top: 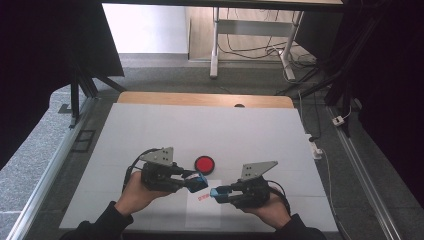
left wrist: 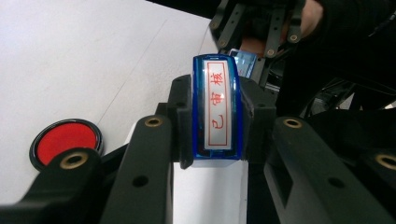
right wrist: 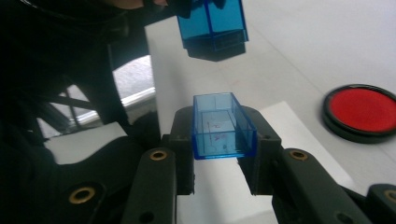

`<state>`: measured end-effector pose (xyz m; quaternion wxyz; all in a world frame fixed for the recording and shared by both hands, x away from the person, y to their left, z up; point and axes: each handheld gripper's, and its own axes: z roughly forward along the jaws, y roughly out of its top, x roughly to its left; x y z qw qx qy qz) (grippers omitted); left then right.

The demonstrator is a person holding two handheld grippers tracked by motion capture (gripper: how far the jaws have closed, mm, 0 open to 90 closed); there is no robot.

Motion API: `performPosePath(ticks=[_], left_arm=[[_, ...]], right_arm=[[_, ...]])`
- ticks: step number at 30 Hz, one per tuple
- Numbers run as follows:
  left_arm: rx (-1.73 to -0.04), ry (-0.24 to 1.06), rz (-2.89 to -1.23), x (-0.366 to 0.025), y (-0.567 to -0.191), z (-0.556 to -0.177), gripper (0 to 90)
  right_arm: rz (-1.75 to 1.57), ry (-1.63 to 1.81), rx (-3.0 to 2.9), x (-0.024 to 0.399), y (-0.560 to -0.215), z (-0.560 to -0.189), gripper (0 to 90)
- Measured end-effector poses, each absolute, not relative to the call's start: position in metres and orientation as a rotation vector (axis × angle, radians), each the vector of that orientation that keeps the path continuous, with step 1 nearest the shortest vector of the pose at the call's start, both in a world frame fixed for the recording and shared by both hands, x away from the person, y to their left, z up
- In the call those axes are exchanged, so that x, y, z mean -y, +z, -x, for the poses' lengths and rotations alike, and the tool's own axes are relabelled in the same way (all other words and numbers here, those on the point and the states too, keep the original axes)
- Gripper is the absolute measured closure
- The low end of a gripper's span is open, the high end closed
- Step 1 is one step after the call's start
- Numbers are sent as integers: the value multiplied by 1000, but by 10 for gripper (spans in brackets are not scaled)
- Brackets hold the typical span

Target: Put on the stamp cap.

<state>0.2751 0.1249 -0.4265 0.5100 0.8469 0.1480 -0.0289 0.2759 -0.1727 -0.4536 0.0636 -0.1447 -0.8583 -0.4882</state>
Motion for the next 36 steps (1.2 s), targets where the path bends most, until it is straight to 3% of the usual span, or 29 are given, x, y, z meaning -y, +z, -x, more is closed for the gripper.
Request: performPosePath(ticks=[36], left_arm=[[-190, -95, -2038, -118, -425, -269, 700]], right_arm=[[216, -1454, 2515, 136, -461, -286, 692]])
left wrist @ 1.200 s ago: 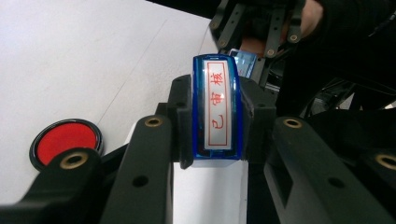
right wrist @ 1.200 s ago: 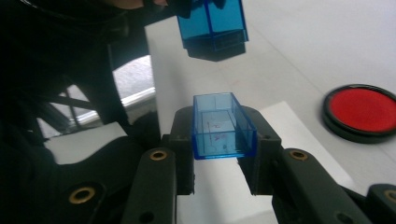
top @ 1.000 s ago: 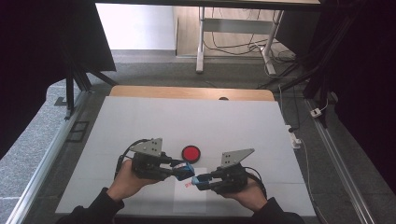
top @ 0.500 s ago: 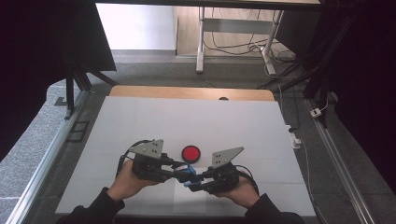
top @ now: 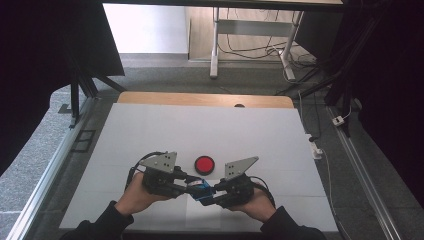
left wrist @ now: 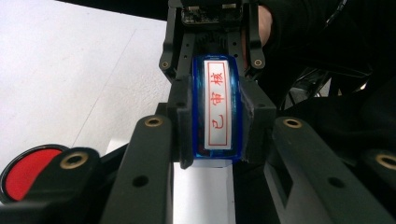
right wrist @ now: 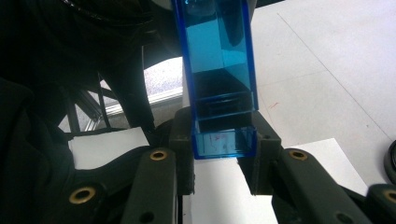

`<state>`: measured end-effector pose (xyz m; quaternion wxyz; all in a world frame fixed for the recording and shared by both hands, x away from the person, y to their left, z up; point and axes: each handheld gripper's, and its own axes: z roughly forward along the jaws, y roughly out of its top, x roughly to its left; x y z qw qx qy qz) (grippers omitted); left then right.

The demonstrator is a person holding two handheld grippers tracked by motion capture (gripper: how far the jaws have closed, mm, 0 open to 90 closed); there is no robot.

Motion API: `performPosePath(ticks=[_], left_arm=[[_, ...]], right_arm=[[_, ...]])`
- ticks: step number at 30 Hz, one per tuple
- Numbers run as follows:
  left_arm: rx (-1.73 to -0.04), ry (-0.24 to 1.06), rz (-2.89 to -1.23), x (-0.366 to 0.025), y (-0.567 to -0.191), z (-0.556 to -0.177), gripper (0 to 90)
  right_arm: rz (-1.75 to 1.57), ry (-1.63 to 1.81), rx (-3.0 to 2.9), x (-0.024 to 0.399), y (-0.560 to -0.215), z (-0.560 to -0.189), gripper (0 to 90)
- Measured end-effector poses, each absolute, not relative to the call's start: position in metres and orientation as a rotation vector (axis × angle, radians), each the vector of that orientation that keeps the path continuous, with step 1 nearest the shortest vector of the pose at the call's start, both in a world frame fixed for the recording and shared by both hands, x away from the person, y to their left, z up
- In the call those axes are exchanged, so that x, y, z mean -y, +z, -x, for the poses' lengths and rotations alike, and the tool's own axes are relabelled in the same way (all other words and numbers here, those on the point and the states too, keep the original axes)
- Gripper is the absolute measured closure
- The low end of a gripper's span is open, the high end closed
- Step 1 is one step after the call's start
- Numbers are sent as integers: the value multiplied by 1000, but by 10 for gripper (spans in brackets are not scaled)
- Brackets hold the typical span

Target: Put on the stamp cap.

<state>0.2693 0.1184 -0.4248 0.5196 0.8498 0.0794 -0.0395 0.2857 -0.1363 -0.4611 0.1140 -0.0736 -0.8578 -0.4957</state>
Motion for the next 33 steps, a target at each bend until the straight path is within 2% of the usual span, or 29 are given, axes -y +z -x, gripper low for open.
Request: performPosePath(ticks=[17, 33], left_arm=[[-178, -138, -2029, -118, -429, -271, 700], [-183, -194, -1955, -121, -434, -275, 700]], right_arm=[[189, -1450, 2504, 135, -460, -284, 692], [167, -1496, 2486, 137, -456, -283, 694]])
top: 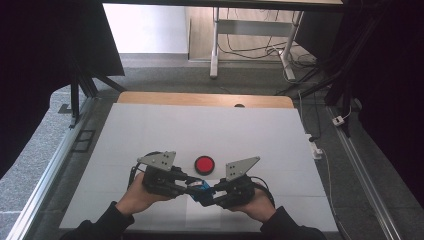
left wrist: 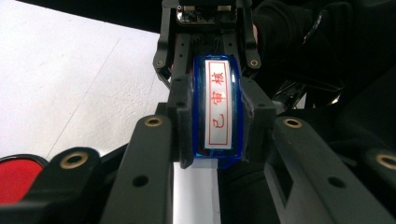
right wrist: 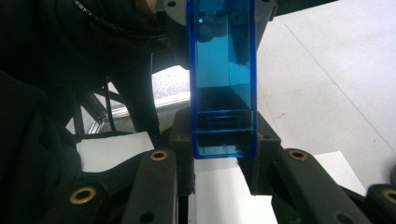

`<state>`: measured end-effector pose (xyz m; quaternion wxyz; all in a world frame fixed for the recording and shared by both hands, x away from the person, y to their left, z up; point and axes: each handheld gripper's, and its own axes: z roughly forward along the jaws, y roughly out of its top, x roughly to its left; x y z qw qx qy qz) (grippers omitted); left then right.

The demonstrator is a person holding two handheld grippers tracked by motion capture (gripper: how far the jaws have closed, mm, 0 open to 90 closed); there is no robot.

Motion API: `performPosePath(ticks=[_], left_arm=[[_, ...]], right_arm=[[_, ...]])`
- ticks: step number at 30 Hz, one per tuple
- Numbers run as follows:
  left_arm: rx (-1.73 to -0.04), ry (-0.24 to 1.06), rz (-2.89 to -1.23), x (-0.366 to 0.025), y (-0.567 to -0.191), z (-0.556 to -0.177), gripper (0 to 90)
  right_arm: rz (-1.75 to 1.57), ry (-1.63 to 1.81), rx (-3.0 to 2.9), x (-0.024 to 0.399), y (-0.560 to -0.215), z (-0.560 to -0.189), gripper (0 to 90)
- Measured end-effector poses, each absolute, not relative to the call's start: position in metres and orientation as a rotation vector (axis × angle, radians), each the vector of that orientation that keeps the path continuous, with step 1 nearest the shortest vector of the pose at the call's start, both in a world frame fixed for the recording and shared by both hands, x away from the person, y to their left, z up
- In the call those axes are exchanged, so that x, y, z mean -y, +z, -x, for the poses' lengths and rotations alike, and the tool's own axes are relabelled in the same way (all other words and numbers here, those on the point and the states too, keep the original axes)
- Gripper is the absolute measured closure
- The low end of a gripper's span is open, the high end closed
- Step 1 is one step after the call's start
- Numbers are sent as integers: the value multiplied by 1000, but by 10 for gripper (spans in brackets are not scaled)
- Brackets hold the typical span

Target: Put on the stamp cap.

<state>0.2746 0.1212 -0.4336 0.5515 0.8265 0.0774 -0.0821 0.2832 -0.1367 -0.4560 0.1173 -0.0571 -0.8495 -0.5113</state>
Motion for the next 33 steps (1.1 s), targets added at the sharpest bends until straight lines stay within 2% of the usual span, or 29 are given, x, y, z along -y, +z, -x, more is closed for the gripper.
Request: performPosePath(ticks=[12, 33], left_arm=[[-196, -182, -1973, -120, -432, -275, 700], [-252, -116, -1979, -128, -425, -273, 699]], right_arm=[[175, -1508, 2506, 137, -456, -283, 676], [258, -1515, 2567, 141, -455, -280, 538]])
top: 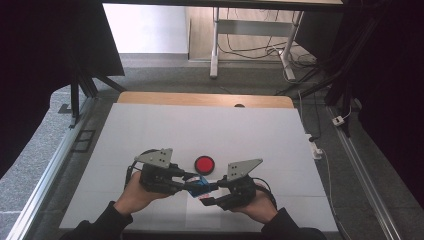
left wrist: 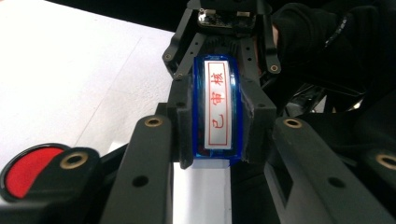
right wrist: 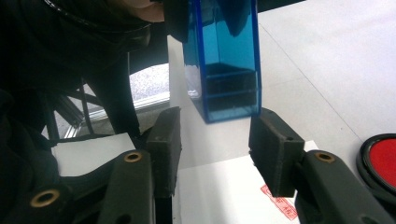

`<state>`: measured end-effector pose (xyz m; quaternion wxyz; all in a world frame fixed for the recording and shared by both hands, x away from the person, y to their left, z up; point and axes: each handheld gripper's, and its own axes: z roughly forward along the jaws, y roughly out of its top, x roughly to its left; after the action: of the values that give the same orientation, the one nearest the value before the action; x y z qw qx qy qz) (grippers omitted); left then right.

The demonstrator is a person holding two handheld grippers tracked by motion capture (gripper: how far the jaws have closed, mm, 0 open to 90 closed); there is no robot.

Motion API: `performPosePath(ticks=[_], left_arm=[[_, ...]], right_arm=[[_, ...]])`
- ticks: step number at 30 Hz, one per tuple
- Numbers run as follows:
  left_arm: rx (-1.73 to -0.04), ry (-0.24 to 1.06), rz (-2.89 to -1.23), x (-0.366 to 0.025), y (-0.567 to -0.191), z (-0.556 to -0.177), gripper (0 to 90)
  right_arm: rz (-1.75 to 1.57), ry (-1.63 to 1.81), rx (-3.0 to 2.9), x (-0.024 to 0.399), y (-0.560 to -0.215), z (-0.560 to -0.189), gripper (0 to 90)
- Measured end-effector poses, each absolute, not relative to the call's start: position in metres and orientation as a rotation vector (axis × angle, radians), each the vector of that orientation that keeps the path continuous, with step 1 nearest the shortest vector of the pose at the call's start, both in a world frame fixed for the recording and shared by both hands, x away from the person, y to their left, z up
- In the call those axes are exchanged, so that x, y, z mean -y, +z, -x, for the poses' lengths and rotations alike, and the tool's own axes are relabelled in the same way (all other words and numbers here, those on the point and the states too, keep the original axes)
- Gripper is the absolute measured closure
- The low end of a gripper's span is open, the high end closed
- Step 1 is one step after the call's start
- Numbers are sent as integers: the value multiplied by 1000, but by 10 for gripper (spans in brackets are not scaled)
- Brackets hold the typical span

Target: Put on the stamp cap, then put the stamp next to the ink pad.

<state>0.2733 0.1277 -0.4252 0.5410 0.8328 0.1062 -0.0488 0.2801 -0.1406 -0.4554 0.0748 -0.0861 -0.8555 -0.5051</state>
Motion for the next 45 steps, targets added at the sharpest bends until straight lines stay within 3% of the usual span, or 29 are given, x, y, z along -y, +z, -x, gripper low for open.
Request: performPosePath(ticks=[45], left_arm=[[-489, 45, -2063, -160, -419, -275, 697]], right_arm=[[568, -1539, 2745, 165, -447, -265, 234]])
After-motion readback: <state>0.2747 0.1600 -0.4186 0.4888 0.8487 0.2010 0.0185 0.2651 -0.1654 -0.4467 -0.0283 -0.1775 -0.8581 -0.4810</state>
